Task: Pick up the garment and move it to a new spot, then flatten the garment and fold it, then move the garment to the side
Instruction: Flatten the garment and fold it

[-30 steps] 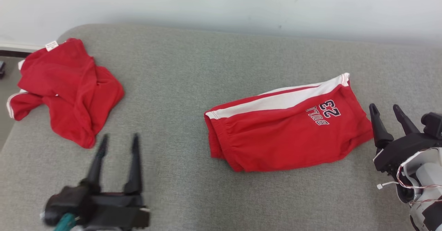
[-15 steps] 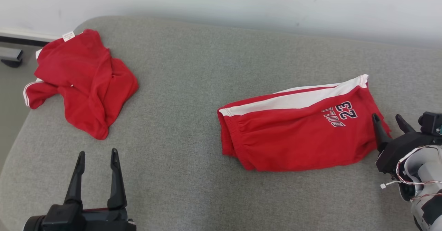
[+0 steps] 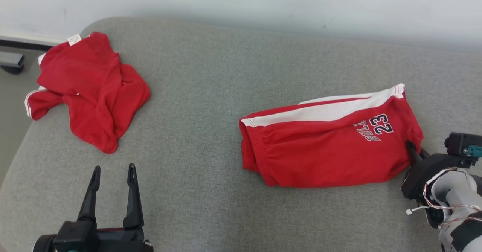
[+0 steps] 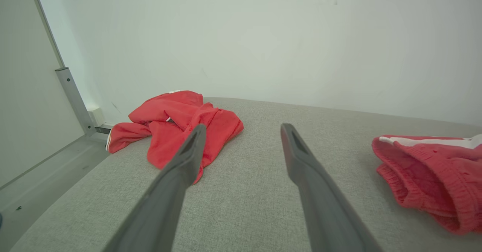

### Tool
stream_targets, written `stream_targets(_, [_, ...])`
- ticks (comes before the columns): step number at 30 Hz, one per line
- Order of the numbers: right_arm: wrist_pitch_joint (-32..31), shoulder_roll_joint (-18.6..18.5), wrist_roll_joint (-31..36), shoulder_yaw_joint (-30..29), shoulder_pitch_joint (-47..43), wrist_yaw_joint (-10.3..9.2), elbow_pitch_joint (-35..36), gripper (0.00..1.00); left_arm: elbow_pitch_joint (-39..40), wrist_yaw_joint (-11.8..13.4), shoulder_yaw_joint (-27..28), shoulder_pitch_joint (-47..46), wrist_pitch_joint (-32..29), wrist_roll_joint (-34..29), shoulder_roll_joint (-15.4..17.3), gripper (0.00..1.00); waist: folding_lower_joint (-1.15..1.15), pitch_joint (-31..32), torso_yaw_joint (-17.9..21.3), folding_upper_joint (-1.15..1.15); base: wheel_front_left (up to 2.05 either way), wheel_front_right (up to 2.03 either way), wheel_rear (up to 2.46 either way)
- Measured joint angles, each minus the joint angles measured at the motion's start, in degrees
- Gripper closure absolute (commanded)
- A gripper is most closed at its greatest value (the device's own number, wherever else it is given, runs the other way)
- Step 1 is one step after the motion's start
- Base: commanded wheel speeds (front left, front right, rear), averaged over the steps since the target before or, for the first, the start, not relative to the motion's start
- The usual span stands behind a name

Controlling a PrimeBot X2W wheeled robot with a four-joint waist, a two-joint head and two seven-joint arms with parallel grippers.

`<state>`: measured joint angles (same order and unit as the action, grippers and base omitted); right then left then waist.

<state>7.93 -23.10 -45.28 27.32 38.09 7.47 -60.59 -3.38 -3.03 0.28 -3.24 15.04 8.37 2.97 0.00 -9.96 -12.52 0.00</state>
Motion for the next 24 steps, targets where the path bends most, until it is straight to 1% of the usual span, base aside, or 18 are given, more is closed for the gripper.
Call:
stream_targets(8, [2.2, -0.8, -5.1, 0.5, -6.7, 0.0, 5.9, 1.0, -0.6, -0.5, 0.1, 2.1, 0.0, -0.3, 0.0, 0.0, -0.01, 3.6, 2.1, 0.0, 0.0, 0.0, 0.0])
stream_targets(13, [1.9, -3.1, -7.3, 1.0, -12.4, 0.0, 10.1, 1.0, -0.6, -0.8, 0.2, 3.1, 0.0, -0.7, 0.0, 0.0, 0.0, 5.0, 4.4, 0.0, 0.0, 0.0, 0.0])
stream_targets(17, [0.1, -4.6, -8.0, 1.0, -15.2, 0.0, 12.0, 1.0, -0.5, -0.8, 0.4, 3.2, 0.0, -0.8, 0.0, 0.0, -0.01, 5.5, 6.0, 0.0, 0.0, 0.0, 0.0])
stream_targets(18, [0.3, -4.8, -8.0, 0.7, -15.6, 0.0, 12.4, 0.66, -0.4, -0.8, 0.4, 3.3, 0.0, -0.8, 0.0, 0.0, -0.01, 5.6, 6.4, 0.0, 0.0, 0.0, 0.0])
stream_targets(19, [0.4, -5.0, -7.8, 0.6, -15.7, 0.0, 12.8, 0.0, -0.5, -0.8, 0.4, 3.3, 0.0, -0.8, 0.0, 0.0, -0.01, 5.6, 6.7, 0.01, 0.0, 0.0, 0.0])
stream_targets(24, [-0.9, -6.9, -4.7, 0.3, -14.1, 0.0, 13.4, 0.0, -0.6, -1.0, 0.1, 3.2, 0.0, -0.8, 0.0, 0.0, -0.01, 5.2, 7.5, 0.0, 0.0, 0.0, 0.0])
